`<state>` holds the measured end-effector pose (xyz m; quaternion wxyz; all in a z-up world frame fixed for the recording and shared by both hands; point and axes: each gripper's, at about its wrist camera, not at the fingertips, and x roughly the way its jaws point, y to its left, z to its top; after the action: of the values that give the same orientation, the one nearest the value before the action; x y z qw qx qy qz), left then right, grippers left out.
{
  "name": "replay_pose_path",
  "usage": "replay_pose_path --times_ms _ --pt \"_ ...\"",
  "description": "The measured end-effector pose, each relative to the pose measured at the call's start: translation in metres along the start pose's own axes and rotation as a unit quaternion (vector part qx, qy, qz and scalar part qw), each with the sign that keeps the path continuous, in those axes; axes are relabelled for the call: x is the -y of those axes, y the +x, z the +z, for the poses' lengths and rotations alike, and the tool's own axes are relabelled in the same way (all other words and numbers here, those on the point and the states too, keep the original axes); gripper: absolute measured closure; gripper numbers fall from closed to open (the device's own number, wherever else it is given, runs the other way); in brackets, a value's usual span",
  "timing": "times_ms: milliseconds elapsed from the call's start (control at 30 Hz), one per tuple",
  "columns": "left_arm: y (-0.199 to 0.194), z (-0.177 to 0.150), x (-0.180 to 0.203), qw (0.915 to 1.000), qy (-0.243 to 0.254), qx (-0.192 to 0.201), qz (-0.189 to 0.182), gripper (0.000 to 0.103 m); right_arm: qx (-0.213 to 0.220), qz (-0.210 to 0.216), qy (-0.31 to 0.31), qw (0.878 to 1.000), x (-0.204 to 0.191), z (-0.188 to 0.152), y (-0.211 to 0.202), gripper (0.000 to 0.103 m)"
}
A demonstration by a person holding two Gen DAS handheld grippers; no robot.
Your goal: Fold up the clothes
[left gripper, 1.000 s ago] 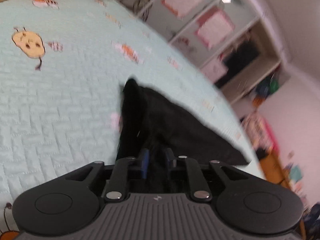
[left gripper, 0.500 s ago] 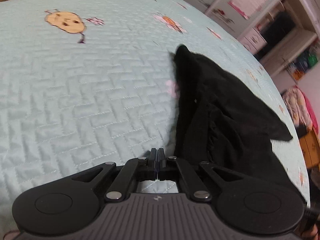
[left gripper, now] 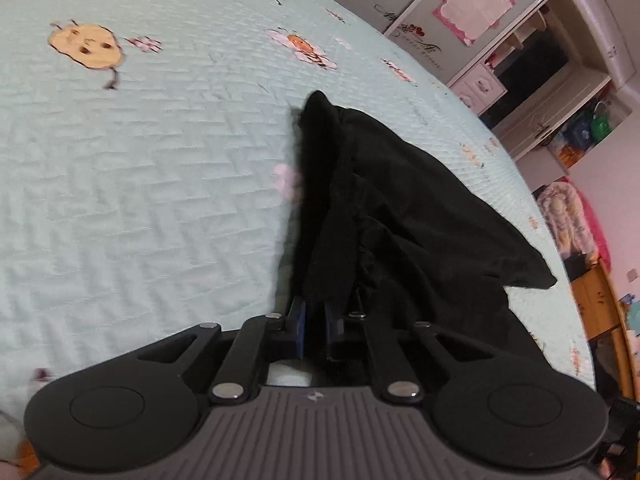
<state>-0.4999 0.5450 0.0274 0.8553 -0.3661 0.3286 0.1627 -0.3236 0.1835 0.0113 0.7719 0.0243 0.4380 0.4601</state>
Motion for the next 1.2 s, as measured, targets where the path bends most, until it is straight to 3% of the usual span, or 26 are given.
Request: replay_pose_path --times_ms 167,267,433,500,567,633,700,833,967,1100,1133,1200 --pt "0.001 0.003 0.004 0.9992 0.018 -0.010 0.034 0.091 0.001 0.020 0.014 1.000 0.010 0.001 0.000 0.055" --pt "0.002 0.009 0.000 0.9992 -0.004 -0.010 0.039 0.086 0.001 0.023 0.018 1.000 0.016 0.001 -0.006 0.055" --pt "-0.031 0.001 0.007 0.9916 -0.043 0.062 0.105 0.084 0.013 0.017 0.038 0.999 0.026 -0.004 -0.025 0.055" --pt "-0.045 -0.006 0.024 0.9914 -0.025 0.093 0.088 0.084 0.024 0.012 0.046 0.999 0.030 -0.007 -0.035 0.055" --pt "-0.045 -0.017 0.052 0.9937 0.018 0.101 0.043 0.069 0.033 0.007 0.058 0.998 0.037 -0.011 -0.043 0.052" --pt "-0.029 -0.030 0.077 0.9960 0.051 0.073 0.001 0.062 0.033 -0.002 0.078 0.996 0.047 -0.019 -0.045 0.051" --pt "-0.007 -0.044 0.097 0.9966 0.073 0.030 -0.023 0.062 0.043 0.014 0.106 0.993 0.057 -0.026 -0.047 0.051" --pt "0.026 -0.066 0.105 0.9978 0.061 -0.025 -0.011 0.062 0.050 0.017 0.135 0.989 0.069 -0.028 -0.063 0.051" --pt "0.028 -0.071 0.099 0.9996 0.023 -0.019 0.000 0.063 0.073 -0.009 0.160 0.984 0.090 -0.026 -0.090 0.051" --pt "0.028 -0.073 0.107 0.9993 0.024 -0.017 0.023 0.062 0.115 -0.053 0.242 0.962 0.151 -0.029 -0.117 0.051" --pt "0.025 -0.075 0.109 0.9990 0.026 -0.017 0.032 0.062 0.131 -0.059 0.272 0.951 0.170 -0.035 -0.126 0.056" --pt "0.025 -0.074 0.115 0.9982 0.023 -0.016 0.052 0.061 0.170 -0.043 0.363 0.915 0.207 -0.051 -0.145 0.064"
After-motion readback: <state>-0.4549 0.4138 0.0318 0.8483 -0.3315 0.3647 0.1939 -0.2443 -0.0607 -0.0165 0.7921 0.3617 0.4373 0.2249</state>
